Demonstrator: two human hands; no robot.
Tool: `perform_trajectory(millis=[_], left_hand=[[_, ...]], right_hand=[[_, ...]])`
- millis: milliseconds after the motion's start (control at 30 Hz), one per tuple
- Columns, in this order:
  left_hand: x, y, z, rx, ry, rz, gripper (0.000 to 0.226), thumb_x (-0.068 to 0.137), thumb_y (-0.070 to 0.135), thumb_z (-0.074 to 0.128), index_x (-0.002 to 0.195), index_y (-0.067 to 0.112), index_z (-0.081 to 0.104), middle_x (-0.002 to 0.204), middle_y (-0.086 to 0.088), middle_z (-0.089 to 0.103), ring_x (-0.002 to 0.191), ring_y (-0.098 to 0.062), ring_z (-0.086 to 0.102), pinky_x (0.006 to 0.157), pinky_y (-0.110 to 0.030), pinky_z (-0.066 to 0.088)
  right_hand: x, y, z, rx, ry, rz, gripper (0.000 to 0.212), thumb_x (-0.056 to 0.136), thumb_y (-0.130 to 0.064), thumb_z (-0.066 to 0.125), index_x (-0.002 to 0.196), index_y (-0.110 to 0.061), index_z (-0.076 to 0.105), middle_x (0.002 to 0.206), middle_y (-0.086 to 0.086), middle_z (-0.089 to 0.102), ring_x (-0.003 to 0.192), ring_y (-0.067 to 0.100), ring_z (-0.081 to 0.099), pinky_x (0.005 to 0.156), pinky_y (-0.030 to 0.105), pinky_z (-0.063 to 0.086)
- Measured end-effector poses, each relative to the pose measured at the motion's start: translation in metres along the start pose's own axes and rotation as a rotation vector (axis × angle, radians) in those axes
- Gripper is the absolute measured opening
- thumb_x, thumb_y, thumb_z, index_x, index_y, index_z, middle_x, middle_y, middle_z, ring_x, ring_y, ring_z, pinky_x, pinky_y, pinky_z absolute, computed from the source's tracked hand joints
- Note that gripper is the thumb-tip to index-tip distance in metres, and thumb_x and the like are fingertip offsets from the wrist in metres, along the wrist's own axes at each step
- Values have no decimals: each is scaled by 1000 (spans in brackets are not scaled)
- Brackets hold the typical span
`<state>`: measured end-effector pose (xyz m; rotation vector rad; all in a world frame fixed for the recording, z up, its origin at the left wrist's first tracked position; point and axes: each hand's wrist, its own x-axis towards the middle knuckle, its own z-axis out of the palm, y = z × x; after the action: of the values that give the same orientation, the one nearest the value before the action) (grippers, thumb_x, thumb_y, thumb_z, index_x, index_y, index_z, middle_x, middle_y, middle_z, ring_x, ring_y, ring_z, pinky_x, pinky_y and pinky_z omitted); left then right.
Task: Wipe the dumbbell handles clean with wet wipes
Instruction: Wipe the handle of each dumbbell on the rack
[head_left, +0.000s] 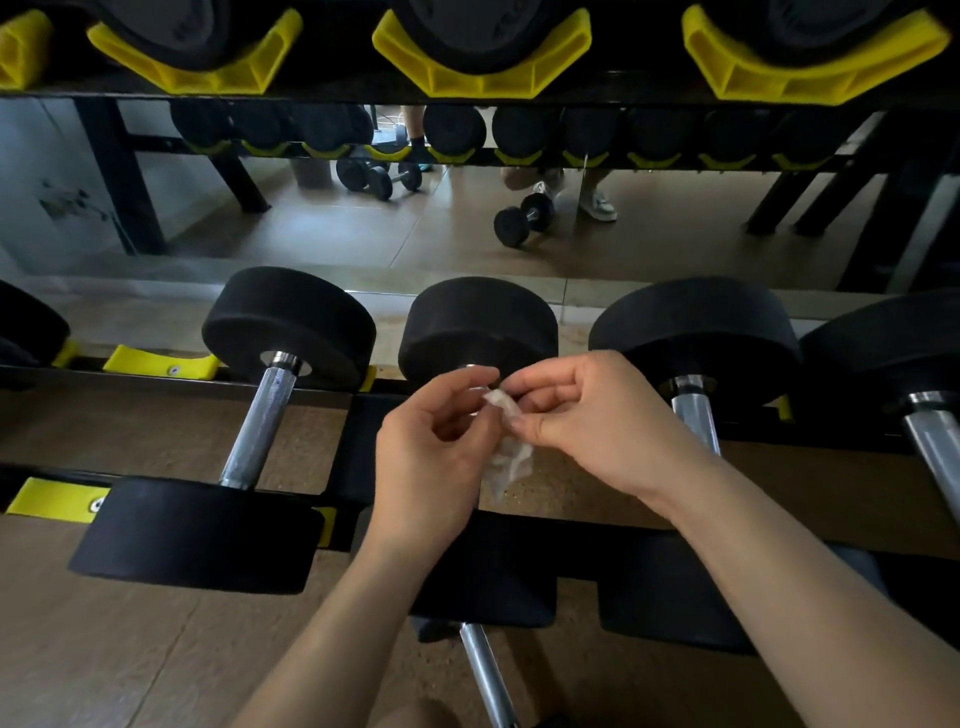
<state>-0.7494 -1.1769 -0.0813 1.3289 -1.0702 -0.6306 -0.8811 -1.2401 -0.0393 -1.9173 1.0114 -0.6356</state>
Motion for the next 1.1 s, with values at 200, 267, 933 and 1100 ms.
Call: perform_trajectory(millis=[200, 267, 933, 1100], left_hand=[[3, -4, 0, 87, -22, 53, 31, 82, 0, 68, 103, 22, 66, 84, 5, 71, 77, -10, 69, 68, -24, 57], [4, -4, 2, 113, -38, 57, 30, 84, 0, 63, 99, 26, 64, 83, 7, 69, 76, -12, 68, 66, -29, 58], [23, 7, 8, -57, -19, -291, 22, 85, 3, 61, 83, 19, 76, 82, -9, 72, 70, -16, 66, 62, -20, 50], [27, 14, 11, -205, 30, -442, 46, 92, -3, 42, 68, 19, 75, 71, -6, 67, 66, -16, 58, 65, -29, 47]], right_hand=[[14, -7, -5, -386, -26, -109, 16, 89, -17, 67, 92, -30, 74, 75, -9, 69, 69, 5, 64, 65, 23, 54], [20, -5, -5, -355, -46, -105, 20, 88, -15, 66, 83, -33, 72, 74, -13, 68, 70, -2, 62, 62, 13, 48], [53, 31, -21, 501, -246, 198, 12, 92, -3, 58, 93, -10, 69, 83, 2, 70, 68, 6, 62, 51, 18, 45], [53, 26, -18, 729, -237, 295, 16, 95, -3, 52, 96, -10, 66, 87, 6, 70, 74, 14, 66, 59, 25, 51]])
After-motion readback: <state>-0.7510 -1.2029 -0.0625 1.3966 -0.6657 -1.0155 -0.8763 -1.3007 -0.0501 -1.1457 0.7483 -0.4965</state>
